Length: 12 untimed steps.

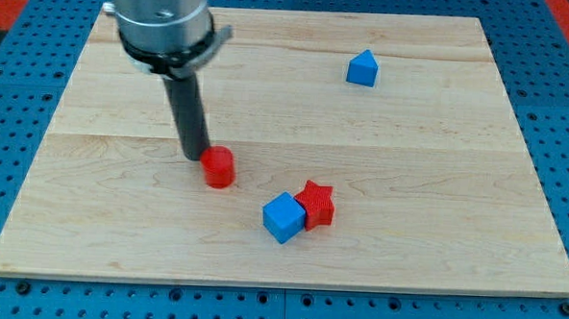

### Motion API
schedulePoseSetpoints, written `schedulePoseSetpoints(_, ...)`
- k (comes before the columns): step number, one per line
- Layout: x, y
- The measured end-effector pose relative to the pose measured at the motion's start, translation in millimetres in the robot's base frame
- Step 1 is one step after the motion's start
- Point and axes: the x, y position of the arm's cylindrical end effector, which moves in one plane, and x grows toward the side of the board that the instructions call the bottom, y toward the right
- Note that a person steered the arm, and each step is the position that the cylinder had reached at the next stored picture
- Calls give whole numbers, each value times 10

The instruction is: Push the blue triangle towards the group of the blocks

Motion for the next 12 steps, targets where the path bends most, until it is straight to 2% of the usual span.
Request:
schedulePoseSetpoints(3, 371, 468)
schedulePoseSetpoints(4, 164, 441)
schedulePoseSetpoints(5, -212, 919)
schedulePoseSetpoints(6, -509, 1639)
schedulePoseSetpoints(7, -966, 2001)
schedulePoseSetpoints(8, -1514, 2144)
schedulePoseSetpoints(9, -1850, 2062)
schedulePoseSetpoints(10, -1959, 1901)
schedulePoseSetpoints(12, -2574, 1805)
